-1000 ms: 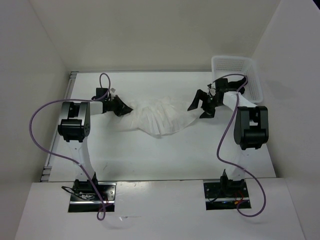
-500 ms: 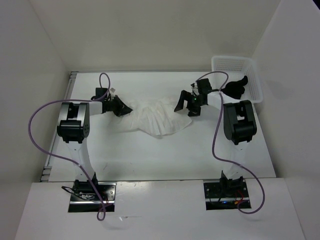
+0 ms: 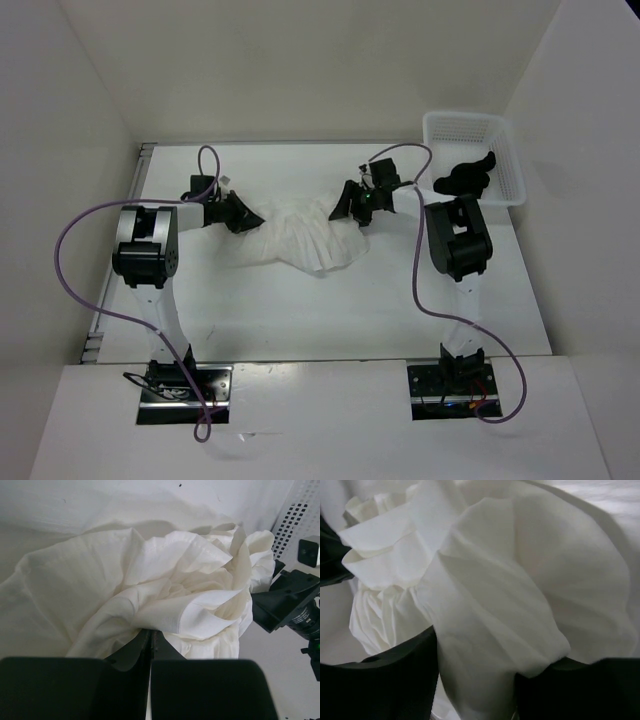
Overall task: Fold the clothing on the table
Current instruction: Fold the skirt
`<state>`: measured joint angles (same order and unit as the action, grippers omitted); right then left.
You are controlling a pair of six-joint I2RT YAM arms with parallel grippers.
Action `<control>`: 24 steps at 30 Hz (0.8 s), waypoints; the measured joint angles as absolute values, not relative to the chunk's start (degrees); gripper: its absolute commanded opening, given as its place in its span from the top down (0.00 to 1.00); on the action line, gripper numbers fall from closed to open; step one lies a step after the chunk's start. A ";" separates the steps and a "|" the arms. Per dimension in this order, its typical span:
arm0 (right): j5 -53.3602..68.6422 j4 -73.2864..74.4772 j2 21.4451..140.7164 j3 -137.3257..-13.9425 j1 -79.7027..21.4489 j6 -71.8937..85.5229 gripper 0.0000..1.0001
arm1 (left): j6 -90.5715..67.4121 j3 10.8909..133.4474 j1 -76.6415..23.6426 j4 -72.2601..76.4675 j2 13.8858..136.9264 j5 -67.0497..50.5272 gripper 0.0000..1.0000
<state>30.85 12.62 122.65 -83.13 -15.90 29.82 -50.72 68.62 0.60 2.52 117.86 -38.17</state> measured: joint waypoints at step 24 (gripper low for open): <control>20.82 21.87 111.61 -70.43 -12.88 30.72 1.00 | -52.97 66.92 -12.43 7.16 116.77 -37.21 1.00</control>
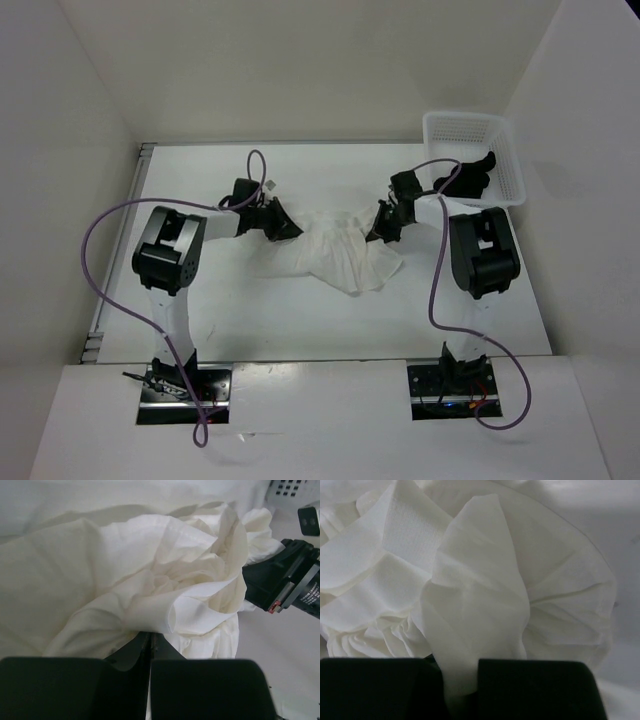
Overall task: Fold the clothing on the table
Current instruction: Fold the skirt
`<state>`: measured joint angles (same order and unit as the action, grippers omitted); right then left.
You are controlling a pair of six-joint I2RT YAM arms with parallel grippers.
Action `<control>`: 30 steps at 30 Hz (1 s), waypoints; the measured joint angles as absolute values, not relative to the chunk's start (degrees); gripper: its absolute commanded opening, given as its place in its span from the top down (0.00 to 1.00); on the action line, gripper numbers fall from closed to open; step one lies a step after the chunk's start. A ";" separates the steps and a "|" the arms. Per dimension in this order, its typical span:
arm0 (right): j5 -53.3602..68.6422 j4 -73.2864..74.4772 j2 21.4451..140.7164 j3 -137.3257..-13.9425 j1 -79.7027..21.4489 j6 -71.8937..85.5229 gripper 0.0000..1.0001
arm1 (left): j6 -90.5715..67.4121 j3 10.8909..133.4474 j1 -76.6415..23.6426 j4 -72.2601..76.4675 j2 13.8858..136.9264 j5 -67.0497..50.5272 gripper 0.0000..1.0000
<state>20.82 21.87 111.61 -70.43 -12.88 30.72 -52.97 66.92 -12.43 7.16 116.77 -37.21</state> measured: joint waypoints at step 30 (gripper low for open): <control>14.15 33.82 98.17 -71.40 -11.35 27.59 1.00 | -61.98 69.73 -23.38 10.81 99.79 -39.11 0.98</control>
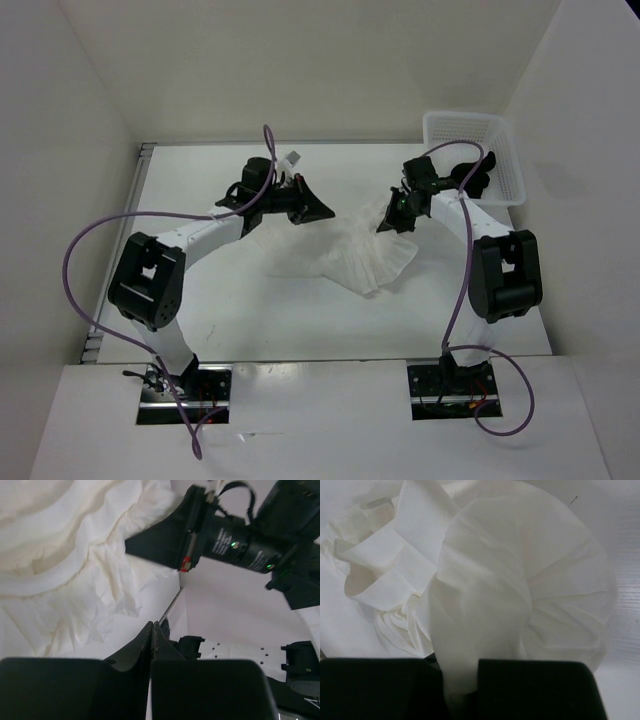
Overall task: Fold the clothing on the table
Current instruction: Fold the skirt
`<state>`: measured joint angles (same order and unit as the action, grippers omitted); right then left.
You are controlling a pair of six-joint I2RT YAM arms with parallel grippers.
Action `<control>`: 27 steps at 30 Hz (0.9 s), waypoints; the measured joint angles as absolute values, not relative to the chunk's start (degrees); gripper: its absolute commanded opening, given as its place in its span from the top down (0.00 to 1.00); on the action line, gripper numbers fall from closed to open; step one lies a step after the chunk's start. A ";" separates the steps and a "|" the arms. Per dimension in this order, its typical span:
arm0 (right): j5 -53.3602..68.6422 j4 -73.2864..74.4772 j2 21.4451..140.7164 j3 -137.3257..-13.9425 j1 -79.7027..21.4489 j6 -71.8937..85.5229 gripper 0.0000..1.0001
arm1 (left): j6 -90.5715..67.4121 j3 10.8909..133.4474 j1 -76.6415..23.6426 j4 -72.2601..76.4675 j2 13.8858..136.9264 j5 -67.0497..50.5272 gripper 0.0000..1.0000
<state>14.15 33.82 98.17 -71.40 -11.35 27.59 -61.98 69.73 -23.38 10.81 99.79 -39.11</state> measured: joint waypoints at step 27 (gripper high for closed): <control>14.35 35.62 97.95 -74.02 -14.59 28.67 1.00 | -63.44 65.63 -29.23 16.60 117.27 -34.94 1.00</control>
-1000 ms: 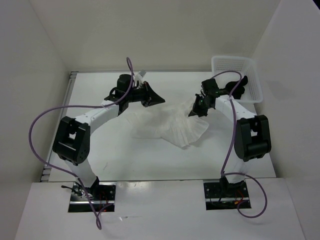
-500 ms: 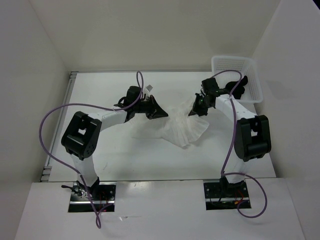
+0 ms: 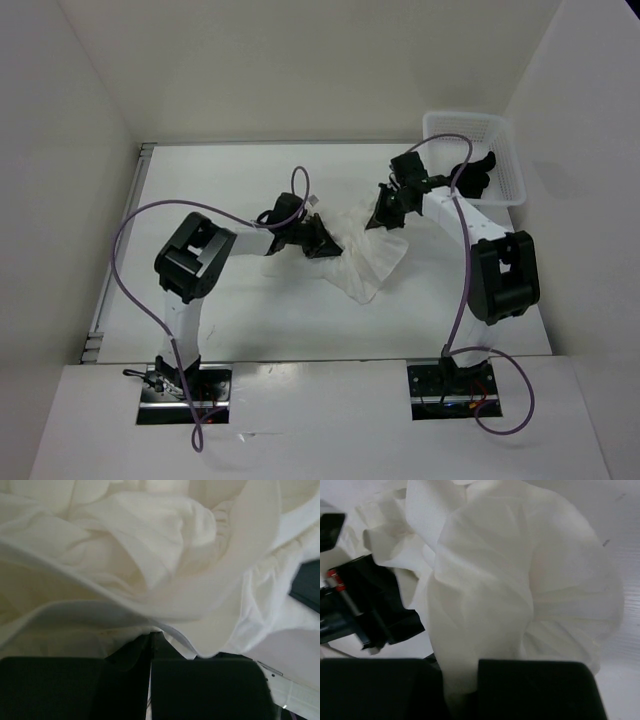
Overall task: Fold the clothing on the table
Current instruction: Fold the skirt
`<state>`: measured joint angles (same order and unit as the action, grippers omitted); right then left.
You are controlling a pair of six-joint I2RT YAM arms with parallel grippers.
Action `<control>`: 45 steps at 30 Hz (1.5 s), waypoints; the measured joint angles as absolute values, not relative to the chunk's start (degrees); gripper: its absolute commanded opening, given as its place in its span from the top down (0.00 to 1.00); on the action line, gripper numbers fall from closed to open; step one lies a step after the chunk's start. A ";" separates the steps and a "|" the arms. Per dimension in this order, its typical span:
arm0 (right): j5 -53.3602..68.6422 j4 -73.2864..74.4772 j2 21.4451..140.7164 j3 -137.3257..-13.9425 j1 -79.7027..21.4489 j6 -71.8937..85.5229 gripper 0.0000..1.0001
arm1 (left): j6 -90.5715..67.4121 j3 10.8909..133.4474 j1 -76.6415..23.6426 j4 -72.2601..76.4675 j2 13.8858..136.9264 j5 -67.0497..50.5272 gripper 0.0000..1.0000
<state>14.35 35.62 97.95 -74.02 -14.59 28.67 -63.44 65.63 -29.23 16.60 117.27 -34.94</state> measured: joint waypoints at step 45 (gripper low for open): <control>9.96 38.30 94.26 -79.88 -23.27 31.38 1.00 | -61.17 72.20 -25.63 12.86 114.52 -32.56 1.00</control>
<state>9.96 38.30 94.26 -79.88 -23.27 31.38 -61.17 72.20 -25.63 12.86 114.52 -32.56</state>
